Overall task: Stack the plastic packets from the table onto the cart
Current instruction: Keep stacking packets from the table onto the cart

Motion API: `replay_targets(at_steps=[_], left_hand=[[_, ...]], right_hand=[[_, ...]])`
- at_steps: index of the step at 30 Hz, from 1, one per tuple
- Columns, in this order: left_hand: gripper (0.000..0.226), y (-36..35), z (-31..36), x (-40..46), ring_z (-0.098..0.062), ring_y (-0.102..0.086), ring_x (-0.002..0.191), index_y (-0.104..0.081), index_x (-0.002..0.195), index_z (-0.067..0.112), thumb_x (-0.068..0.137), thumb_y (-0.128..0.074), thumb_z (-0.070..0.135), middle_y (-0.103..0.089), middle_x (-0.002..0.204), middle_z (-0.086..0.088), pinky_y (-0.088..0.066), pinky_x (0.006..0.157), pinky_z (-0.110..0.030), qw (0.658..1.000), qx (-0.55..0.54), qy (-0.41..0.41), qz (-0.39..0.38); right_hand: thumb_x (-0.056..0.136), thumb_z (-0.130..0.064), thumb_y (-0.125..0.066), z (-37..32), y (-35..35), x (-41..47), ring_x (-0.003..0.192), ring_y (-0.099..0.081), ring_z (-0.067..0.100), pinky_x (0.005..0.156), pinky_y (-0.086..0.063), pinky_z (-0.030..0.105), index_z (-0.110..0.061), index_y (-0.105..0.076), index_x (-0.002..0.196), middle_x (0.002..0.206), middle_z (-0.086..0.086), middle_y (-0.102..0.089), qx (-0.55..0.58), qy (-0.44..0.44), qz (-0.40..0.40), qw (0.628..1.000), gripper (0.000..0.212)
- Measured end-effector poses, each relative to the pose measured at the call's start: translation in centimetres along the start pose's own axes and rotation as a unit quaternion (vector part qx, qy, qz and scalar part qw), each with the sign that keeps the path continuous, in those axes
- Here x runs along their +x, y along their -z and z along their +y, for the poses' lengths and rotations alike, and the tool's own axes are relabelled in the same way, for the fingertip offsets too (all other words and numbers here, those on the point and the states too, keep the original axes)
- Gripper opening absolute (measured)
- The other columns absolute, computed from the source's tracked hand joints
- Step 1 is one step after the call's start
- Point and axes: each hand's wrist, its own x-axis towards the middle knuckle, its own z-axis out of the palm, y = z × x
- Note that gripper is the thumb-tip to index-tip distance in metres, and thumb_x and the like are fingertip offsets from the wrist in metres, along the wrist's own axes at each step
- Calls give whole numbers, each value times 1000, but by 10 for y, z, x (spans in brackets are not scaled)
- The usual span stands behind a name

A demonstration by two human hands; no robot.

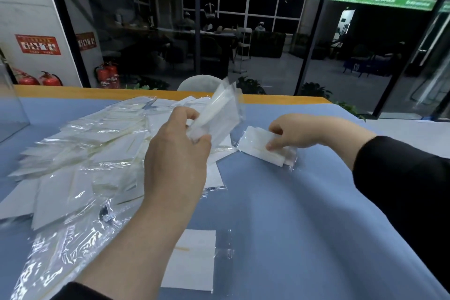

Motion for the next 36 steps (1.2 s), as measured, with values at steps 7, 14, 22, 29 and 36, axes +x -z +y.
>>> replay_targets(at_steps=[7,14,22,29,36], left_hand=[[24,-1,1,1,-22,-58,79,-58,102,38,88,-69,22,-62,89,10,-52,68,-42,1000,-3,-4,-31],[23,-13,7,-15,-5,-57,70,-69,94,36,88,-68,14,-68,89,8,-42,58,-11,968,-9,-19,-248],[37,-25,7,-24,1,-59,86,-66,101,46,80,-53,74,-63,101,17,-47,74,-20,955,-31,-17,-293],[33,-25,9,-21,-9,-57,74,-67,88,18,103,-48,40,-64,78,6,-43,65,-20,992,-79,-25,-93],[30,-30,2,-22,-8,-58,88,-67,94,24,105,-43,37,-66,88,9,-43,78,-22,977,30,-2,-210]], right_hand=[[93,-38,-69,0,-10,-82,90,-54,0,72,-40,15,-39,-64,85,95,-17,-60,153,125,156,968,10],[79,-27,-85,-11,-77,-70,108,-50,2,91,-40,18,-41,-55,95,109,-11,-49,270,162,328,891,37],[80,-30,-84,-6,-84,-63,111,-60,2,89,-48,9,-58,-39,137,125,-12,-55,428,160,238,857,78],[80,-36,-82,-14,-83,-72,98,-57,4,87,-46,17,-46,-56,108,105,-24,-58,348,185,262,881,40],[86,-22,-78,-13,-78,-80,90,-57,-1,76,-42,10,-43,-59,109,105,-27,-60,340,200,188,899,37]])
